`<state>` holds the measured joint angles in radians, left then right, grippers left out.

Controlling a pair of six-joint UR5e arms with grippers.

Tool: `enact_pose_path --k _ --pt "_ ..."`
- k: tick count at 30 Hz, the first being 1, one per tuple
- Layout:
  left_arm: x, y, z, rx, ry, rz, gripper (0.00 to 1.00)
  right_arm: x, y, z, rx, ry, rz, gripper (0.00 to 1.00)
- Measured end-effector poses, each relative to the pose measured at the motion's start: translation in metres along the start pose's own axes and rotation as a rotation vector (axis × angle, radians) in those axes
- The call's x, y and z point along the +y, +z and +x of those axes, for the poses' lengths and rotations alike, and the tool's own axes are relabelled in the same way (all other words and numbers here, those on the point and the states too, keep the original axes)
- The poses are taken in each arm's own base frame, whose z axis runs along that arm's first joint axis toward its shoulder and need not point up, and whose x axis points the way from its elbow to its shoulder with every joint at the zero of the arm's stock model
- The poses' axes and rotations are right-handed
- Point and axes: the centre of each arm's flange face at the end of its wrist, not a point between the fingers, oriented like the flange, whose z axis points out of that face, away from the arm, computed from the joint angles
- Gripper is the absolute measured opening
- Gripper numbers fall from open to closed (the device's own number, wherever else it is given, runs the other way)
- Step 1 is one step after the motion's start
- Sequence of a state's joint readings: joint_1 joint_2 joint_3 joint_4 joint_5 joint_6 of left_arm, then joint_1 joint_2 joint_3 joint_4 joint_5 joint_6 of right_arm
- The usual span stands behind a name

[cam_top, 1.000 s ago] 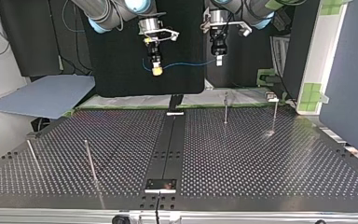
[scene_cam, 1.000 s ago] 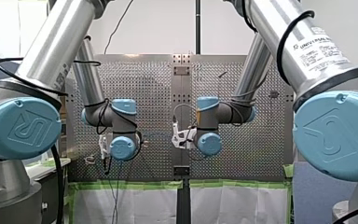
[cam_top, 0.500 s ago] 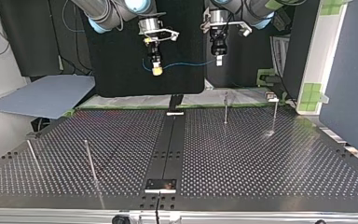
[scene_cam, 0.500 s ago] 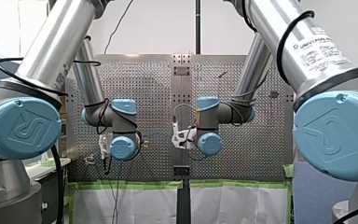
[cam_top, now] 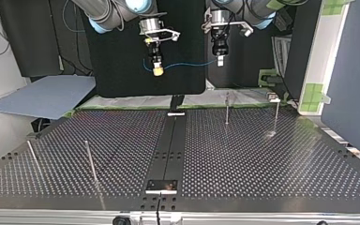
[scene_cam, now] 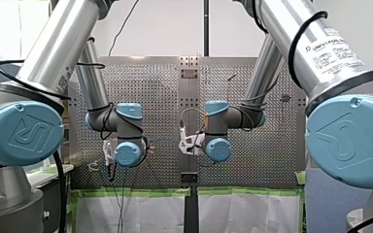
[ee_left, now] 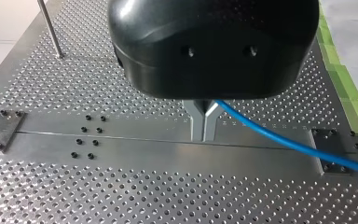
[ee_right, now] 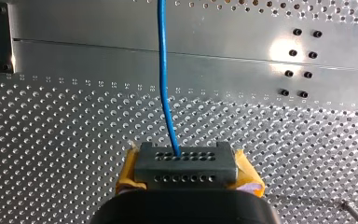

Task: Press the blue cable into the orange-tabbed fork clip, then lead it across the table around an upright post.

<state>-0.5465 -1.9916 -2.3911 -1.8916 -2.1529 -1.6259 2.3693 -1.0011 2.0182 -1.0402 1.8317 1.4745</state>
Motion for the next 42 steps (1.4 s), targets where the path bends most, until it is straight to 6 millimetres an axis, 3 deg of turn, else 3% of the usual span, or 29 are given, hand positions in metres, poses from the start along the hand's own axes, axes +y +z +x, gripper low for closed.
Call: enact_pose_path --k 31,42 --pt "0.001 0.001 -0.001 0.0 -0.002 -0.002 0.0 0.0 -0.001 -0.001 -0.005 -0.001 0.0 0.0" --pt "0.025 -0.038 0.014 0.094 0.047 0.038 0.0 -0.009 -0.032 -0.052 -0.171 -0.036 -0.003 0.0"
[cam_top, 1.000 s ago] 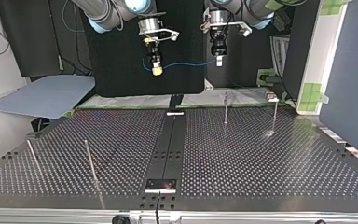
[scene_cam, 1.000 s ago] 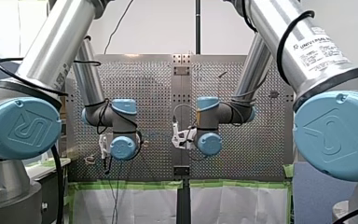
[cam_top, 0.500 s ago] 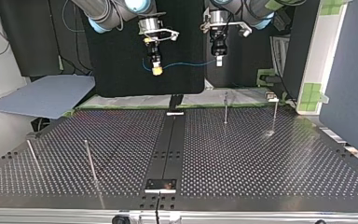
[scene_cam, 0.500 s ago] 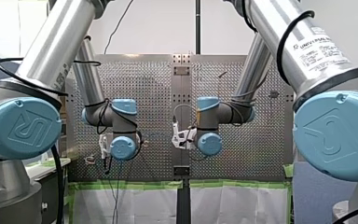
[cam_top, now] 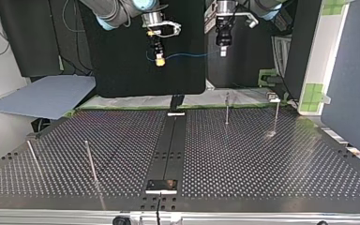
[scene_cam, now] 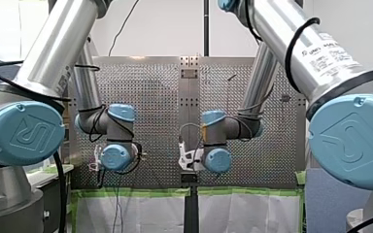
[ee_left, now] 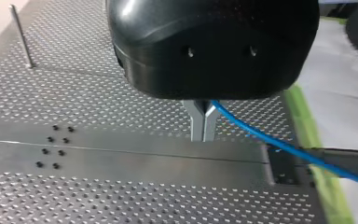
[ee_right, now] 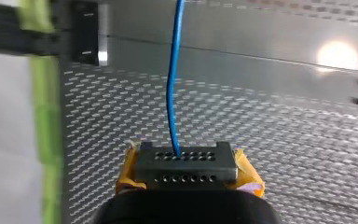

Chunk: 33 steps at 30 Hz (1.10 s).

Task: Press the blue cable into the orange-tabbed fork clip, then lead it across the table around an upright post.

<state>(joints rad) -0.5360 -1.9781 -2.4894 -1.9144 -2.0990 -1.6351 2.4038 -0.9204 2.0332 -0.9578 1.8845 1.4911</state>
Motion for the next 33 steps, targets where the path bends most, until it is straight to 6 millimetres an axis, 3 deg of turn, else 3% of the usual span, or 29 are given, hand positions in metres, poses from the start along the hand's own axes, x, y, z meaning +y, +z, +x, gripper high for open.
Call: enact_pose_path --k 6,17,22,27,30,33 --pt "0.007 -0.011 0.005 0.024 0.014 -0.001 0.0 0.0 -0.006 -0.028 -0.073 -0.024 0.004 0.0" --pt "0.011 -0.016 0.01 0.035 0.009 -0.008 0.0 0.002 -0.002 -0.033 -0.077 -0.017 -0.007 0.0" --pt "0.016 -0.024 0.013 0.024 -0.038 -0.012 0.0 0.001 0.015 -0.012 -0.033 0.037 -0.021 0.0" --pt "0.01 -0.013 0.006 -0.033 -0.121 -0.011 0.0 -0.008 0.037 0.023 0.057 0.12 0.013 0.0" --pt "0.008 -0.007 0.002 -0.06 -0.168 -0.011 0.0 -0.011 0.045 0.028 0.087 0.154 0.04 0.0" --pt "0.01 -0.003 0.001 -0.07 -0.204 -0.019 0.0 -0.013 0.05 0.021 0.097 0.173 0.067 0.0"
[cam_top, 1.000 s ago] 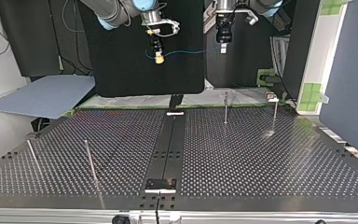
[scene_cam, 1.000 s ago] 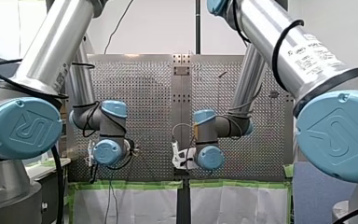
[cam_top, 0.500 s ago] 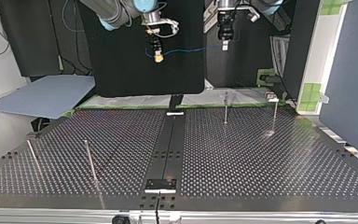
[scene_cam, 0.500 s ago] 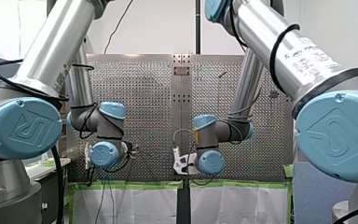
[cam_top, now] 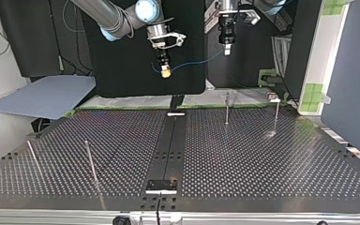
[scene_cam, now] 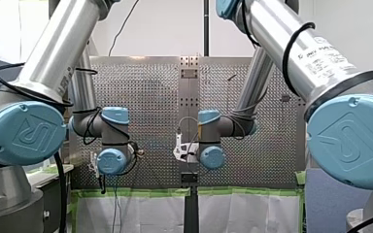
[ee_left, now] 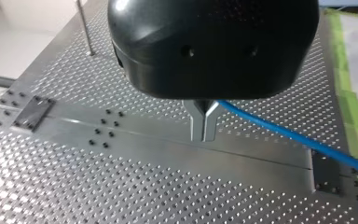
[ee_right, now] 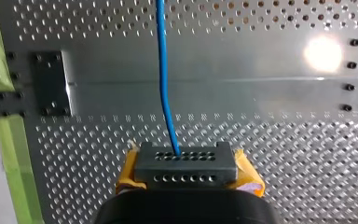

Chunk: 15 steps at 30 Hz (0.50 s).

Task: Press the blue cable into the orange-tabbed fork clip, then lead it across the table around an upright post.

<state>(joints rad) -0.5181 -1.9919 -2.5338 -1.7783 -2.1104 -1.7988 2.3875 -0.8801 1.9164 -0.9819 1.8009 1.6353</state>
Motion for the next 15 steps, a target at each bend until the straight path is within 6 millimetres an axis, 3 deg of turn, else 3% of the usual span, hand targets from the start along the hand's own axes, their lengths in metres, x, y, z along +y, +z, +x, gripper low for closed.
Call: enact_pose_path --k 8,15 --pt "0.012 0.015 0.001 -0.011 -0.053 -0.047 0.0 -0.003 0.019 -0.026 0.031 0.035 0.038 0.0" --pt "0.019 0.052 0.009 -0.05 -0.109 -0.064 0.0 0.004 0.032 -0.052 0.014 0.035 0.036 0.0"
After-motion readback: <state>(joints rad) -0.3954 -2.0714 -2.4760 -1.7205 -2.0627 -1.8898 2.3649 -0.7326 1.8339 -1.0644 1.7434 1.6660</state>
